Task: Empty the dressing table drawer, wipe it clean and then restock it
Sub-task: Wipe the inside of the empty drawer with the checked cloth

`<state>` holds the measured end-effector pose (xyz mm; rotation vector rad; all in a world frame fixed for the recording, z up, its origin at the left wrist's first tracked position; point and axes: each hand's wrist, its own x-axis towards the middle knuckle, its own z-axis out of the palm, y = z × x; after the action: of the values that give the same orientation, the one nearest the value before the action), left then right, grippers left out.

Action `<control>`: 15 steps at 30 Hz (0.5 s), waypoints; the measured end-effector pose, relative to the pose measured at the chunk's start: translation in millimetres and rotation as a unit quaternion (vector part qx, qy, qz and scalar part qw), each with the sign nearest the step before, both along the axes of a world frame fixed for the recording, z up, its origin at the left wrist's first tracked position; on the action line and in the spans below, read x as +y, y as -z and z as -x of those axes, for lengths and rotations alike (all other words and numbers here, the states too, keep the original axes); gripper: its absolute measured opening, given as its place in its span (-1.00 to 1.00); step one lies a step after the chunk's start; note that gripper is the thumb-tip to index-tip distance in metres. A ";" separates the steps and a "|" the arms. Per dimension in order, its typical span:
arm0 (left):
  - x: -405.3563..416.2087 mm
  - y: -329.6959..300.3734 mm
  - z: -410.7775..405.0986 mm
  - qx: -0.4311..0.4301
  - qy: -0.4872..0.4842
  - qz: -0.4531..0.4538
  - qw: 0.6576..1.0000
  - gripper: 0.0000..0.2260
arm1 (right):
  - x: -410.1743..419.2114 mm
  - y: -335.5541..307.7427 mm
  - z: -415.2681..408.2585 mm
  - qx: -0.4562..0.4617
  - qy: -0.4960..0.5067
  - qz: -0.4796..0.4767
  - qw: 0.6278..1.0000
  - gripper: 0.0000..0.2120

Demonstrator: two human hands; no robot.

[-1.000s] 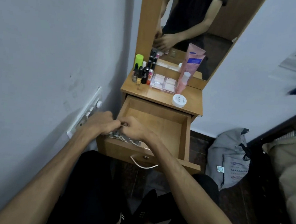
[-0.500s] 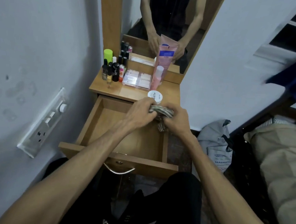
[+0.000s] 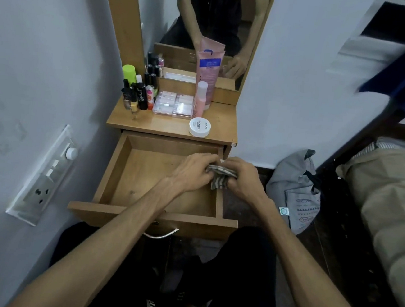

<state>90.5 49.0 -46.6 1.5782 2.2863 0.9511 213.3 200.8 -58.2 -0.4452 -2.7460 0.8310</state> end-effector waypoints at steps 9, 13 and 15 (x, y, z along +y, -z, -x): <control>-37.1 -5.5 -39.0 -0.113 0.073 0.126 0.983 -0.85 | -26.2 -17.0 -56.3 -0.172 -0.041 0.120 0.977 -0.62; -29.4 -24.2 -49.1 -0.096 0.103 0.162 0.977 -0.88 | -18.5 -15.3 -71.9 -0.134 -0.064 0.178 0.973 -0.62; -15.1 -41.2 -45.1 -0.047 0.088 0.142 0.985 -0.92 | -8.3 -13.8 -70.3 -0.045 -0.002 0.222 0.974 -0.64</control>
<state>135.5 33.9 -5.4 1.5437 2.0696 0.6122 283.6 192.5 -44.5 -0.5691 -2.6281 1.4667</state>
